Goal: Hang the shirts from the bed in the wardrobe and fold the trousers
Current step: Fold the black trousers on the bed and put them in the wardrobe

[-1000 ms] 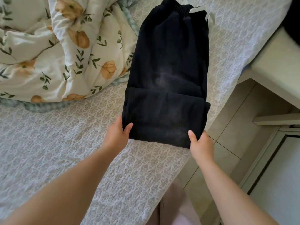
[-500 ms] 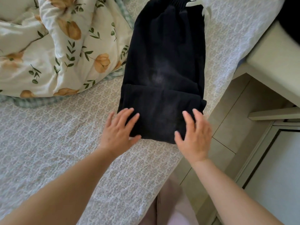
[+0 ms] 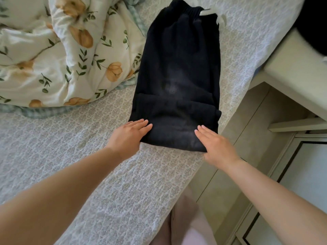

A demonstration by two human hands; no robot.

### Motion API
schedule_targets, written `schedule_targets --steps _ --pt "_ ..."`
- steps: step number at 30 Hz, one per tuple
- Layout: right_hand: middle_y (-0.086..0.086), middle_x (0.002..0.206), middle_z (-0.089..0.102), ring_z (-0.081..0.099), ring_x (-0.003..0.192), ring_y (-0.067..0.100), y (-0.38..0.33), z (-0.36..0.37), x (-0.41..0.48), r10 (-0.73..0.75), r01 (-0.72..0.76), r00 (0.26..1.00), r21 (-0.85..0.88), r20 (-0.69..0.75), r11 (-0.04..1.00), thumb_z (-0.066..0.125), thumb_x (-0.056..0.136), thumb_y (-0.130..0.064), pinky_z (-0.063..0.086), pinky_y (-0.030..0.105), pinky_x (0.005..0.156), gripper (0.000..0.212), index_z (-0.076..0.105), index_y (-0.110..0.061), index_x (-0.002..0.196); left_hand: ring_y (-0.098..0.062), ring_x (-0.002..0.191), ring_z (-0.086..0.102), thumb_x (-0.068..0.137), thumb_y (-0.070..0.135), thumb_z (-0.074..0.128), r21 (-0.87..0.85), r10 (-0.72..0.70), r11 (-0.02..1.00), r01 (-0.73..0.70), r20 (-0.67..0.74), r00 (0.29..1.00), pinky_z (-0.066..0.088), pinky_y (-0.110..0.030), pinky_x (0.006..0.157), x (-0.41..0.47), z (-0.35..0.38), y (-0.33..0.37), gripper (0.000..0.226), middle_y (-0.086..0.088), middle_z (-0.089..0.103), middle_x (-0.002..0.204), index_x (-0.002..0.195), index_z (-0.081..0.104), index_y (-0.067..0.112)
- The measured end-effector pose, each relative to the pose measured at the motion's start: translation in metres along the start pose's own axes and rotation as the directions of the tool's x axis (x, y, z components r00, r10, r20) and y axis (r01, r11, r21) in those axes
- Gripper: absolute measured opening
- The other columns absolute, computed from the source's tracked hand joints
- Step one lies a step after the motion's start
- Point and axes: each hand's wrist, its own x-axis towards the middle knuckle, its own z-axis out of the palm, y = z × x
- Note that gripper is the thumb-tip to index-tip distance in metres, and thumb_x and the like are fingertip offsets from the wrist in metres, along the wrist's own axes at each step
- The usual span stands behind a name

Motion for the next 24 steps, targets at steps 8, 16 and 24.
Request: schedule_targets --steps 8,16,24 --pt "-0.008 0.140 0.048 0.045 0.127 0.019 -0.036 -0.016 -0.037 -0.082 0.043 0.923 0.109 0.376 0.993 0.051 0.080 -0.019 0.040 0.028 0.099 0.061 0.043 -0.033 0.139 -0.017 0.111 0.058 0.087 0.004 0.037 0.101 0.029 0.991 -0.086 0.467 0.884 0.051 -0.027 0.083 -0.046 -0.016 0.010 0.067 0.010 0.052 0.135 0.143 0.033 0.041" --pt "-0.007 0.082 0.061 0.053 0.069 0.009 -0.030 -0.002 -0.015 0.204 -0.116 0.972 0.511 -0.119 0.852 0.058 0.085 -0.043 0.042 0.025 0.066 0.022 0.067 -0.023 0.082 -0.019 0.105 0.052 0.077 0.077 0.041 0.218 -0.060 0.974 -0.059 0.500 0.864 0.041 -0.031 0.073 -0.050 0.011 0.044 0.076 -0.001 0.047 0.120 0.130 0.046 0.023" --pt "0.002 0.113 0.059 0.056 0.100 0.020 -0.002 -0.012 0.076 0.701 -0.478 0.713 0.735 0.006 0.480 0.053 0.092 -0.039 0.040 0.029 0.075 0.036 0.055 -0.014 0.118 -0.017 0.125 0.041 0.085 0.054 0.057 -0.100 -0.103 0.990 0.101 -0.020 0.994 0.030 -0.035 0.103 0.006 0.017 0.046 0.061 0.007 0.046 0.133 0.138 0.042 0.028"
